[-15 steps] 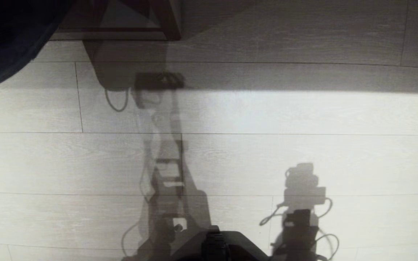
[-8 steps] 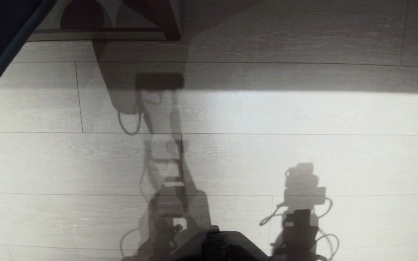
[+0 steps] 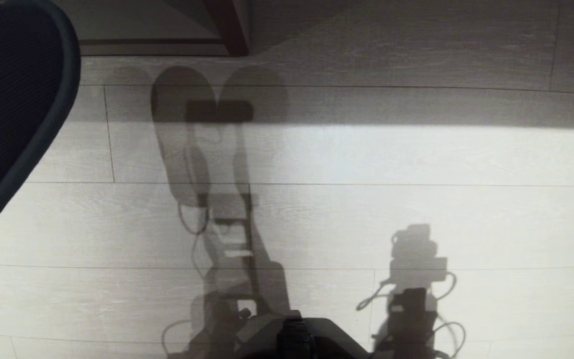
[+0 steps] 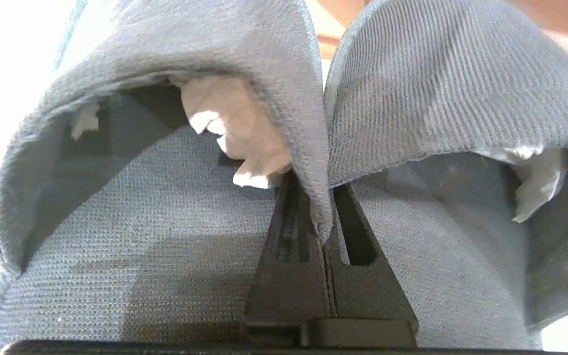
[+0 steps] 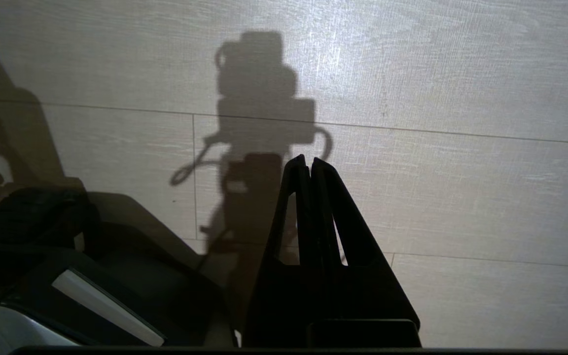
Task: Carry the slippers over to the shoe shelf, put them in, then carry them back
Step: Place the slippers on the floor
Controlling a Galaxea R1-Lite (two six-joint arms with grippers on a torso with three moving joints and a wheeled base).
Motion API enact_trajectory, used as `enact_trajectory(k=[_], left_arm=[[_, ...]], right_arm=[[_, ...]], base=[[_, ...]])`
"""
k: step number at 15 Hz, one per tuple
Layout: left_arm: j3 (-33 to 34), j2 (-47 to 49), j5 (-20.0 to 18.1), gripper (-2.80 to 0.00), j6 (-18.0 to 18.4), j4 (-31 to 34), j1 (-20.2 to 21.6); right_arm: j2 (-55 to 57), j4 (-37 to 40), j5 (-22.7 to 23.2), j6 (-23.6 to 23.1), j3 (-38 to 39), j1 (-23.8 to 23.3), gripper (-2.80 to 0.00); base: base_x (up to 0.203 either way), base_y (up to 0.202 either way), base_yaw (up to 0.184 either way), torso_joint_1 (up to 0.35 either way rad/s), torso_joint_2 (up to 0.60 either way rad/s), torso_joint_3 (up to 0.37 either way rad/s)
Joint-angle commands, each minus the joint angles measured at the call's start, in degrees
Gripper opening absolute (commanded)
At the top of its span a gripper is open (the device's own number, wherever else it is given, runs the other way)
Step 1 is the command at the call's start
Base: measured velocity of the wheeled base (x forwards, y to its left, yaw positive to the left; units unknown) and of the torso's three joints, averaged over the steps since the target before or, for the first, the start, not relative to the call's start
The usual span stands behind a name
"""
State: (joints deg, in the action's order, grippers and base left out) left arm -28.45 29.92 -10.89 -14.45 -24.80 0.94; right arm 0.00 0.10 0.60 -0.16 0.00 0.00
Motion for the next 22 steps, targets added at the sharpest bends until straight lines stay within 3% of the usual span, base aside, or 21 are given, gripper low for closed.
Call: enact_trajectory(k=[1,11,17,22], left_arm=[[6.7,-7.7,-0.3,-2.8,1.4,-0.2,-0.2],[27.7,-18.5,-0.3,-2.8,12.7,-1.2,-1.6],[28.4,-21.8,1.9,-2.8,13.6,8.4,-0.9],[28.4,-23.4,6.4,-2.8,14.1,15.0,-0.9]], right_arm=[[-0.1,0.0,0.0,0.0,0.0,0.0,-2.8],[-0.1,0.0,0.0,0.0,0.0,0.1,-2.8],[-0.1,0.0,0.1,0.0,0.0,0.0,-2.8],[-0.1,0.0,0.0,0.0,0.0,0.0,-2.8]], base=[[0.0,0.0,0.0,0.0,0.0,0.0],[0.0,0.0,0.0,0.0,0.0,0.0],[0.0,0.0,0.0,0.0,0.0,0.0],[0.0,0.0,0.0,0.0,0.0,0.0]])
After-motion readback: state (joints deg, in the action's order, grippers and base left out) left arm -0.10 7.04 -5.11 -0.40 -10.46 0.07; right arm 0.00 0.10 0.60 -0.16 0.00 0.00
